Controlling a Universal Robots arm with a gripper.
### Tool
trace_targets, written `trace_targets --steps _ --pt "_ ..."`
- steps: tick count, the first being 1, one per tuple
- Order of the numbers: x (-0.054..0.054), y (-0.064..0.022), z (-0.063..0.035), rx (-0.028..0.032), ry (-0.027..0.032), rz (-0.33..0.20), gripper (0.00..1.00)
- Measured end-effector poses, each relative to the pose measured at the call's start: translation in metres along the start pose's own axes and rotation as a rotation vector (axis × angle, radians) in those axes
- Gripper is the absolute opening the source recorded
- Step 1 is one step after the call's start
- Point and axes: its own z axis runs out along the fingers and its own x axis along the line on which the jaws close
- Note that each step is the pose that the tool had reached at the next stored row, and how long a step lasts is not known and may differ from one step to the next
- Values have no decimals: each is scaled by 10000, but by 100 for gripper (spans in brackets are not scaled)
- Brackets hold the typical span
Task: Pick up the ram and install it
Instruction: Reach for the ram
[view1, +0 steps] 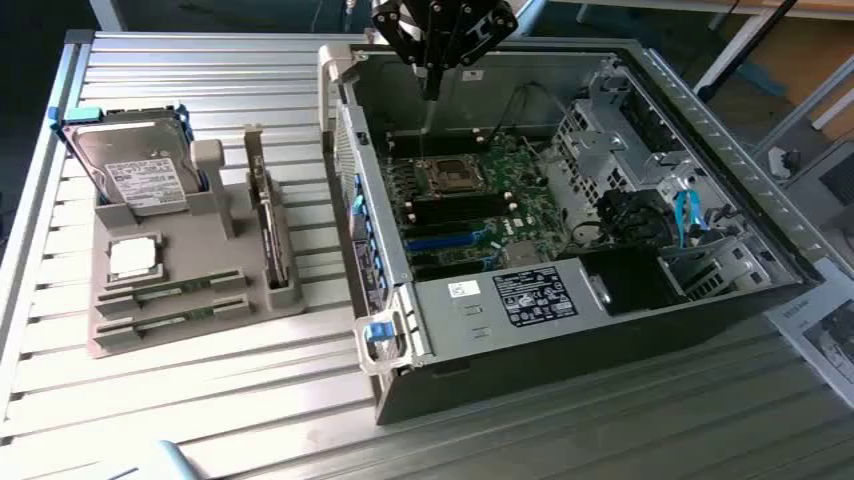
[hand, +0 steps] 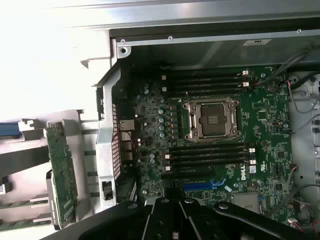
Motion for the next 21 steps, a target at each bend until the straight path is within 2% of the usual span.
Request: trace_targets --steps 13,21 --pt "6 0 0 0 -1 2 10" --pt "121 -9 -2 0 0 1 10"
